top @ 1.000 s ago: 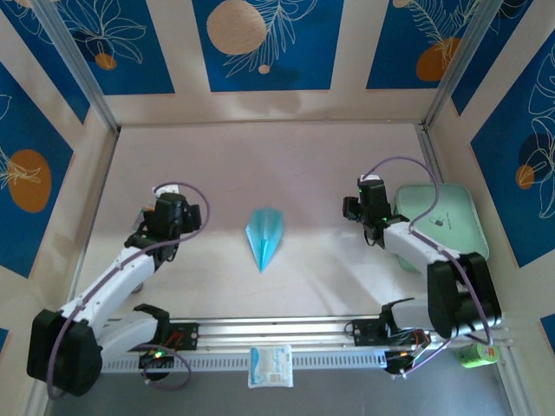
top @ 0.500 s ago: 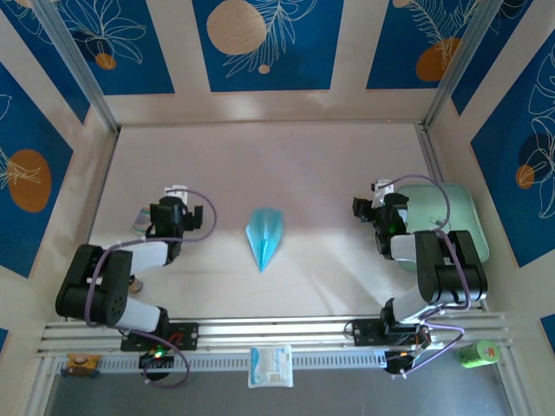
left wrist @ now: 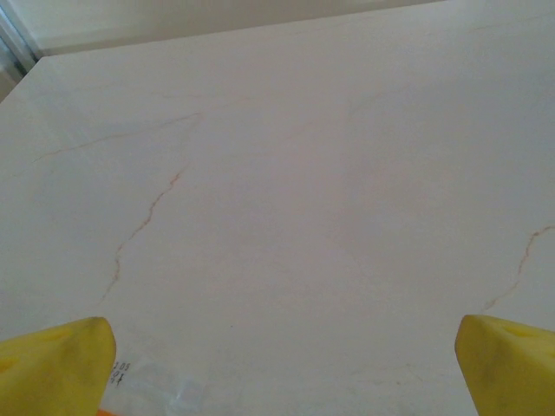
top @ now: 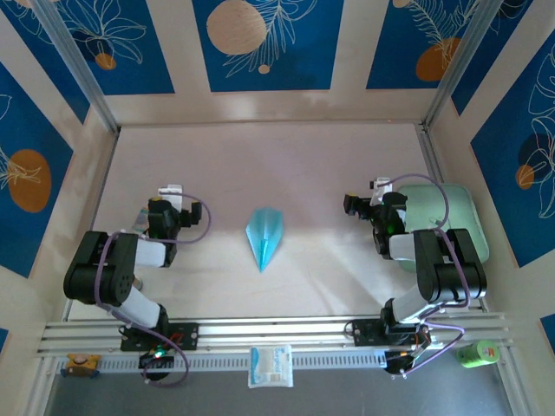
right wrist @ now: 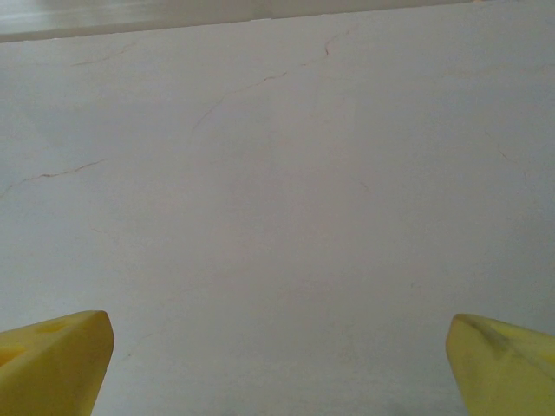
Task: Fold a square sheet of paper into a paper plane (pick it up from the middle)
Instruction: Reset both arms
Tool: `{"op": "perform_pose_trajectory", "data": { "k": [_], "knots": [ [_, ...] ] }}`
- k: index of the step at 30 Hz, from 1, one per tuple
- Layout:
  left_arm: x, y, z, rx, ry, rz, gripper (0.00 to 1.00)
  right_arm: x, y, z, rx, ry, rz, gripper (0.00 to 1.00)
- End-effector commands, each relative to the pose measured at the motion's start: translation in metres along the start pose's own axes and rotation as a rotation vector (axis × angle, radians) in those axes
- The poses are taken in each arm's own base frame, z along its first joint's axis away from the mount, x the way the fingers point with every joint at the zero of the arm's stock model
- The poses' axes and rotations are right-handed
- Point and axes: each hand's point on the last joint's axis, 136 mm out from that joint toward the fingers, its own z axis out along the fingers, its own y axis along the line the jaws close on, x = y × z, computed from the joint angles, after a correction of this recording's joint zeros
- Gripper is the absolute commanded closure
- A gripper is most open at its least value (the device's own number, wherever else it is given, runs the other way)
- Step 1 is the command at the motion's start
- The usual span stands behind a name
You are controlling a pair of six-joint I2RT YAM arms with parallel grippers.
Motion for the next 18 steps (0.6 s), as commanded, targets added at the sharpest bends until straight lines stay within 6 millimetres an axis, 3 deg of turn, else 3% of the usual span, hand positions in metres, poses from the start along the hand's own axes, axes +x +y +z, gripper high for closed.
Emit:
{"op": "perform_pose_trajectory", "data": {
  "k": [1, 18],
  "knots": [
    [-0.0131, -0.0018, 0.0, 0.023, -0.052, -0.016, 0.0, -0.0153, 0.0002, 0.0006, 0.004, -0.049, 0.005, 0.01],
    [-0.014, -0.0018, 0.0003, 0.023, -0.056, -0.015, 0.0, -0.0154, 0.0003, 0.0008, 0.003, -0.048, 0.005, 0.01]
  ]
}}
